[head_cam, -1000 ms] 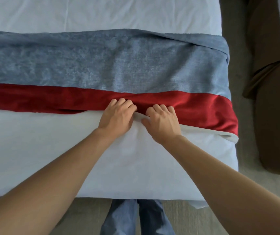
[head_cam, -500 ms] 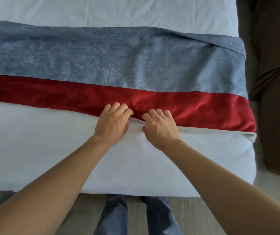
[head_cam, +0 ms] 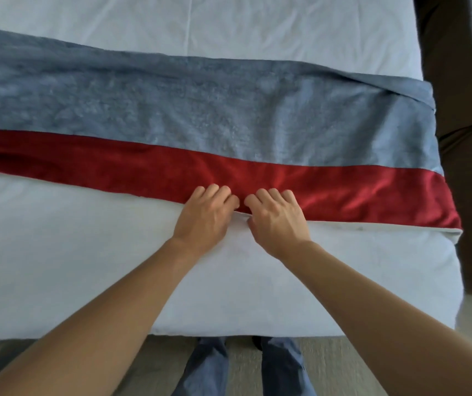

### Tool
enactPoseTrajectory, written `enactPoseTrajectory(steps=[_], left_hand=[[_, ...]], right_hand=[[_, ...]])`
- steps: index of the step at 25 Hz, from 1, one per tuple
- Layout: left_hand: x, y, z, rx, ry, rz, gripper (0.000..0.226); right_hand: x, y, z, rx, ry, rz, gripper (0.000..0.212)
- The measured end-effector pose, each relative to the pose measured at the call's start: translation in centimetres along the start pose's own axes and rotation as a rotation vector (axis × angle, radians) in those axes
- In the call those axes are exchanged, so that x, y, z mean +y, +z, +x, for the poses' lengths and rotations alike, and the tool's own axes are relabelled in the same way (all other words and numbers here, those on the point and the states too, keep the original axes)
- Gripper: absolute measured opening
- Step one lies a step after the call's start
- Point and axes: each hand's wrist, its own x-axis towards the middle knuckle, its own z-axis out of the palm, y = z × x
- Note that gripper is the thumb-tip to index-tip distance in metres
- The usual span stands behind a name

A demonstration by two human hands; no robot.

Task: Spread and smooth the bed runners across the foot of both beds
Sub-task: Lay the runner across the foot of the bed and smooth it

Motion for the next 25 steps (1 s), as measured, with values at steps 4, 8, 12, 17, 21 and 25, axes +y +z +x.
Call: enactPoseTrajectory(steps=[4,8,12,17,21,25], left_hand=[[-6.5,-0.8,-2.0,0.0,-0.06,0.013,0.012],[-5.0,-1.2,-4.2,-0.045,-0.016,-0.081,0.014],[-7.7,-2.5,-5.4,-0.053,-0.066,-0.018,0.015],[-16.7,-4.7,-8.8,-0.053,-0.258,0.131,0.017],[-22.7,-5.9,-11.1,-0.044,-0.326,0.169,0.012],[-26.2,-6.0,-12.4,-0.012,-0.23,0.153,0.006]], right_hand=[[-3.8,1.1,3.2,0.0,-0.034,-0.032,0.013],[-4.5,0.7,1.6,-0.049,-0.036,-0.036,0.019],[-7.2,0.1,3.5,-0.03,-0.087,0.021,0.015],[-14.4,1.4,8.7,-0.009,-0.216,0.096,0.013],[-19.9,2.4,12.4,0.004,-0.254,0.122,0.015],[-24.5,2.6,14.5,-0.009,-0.221,0.07,0.013]])
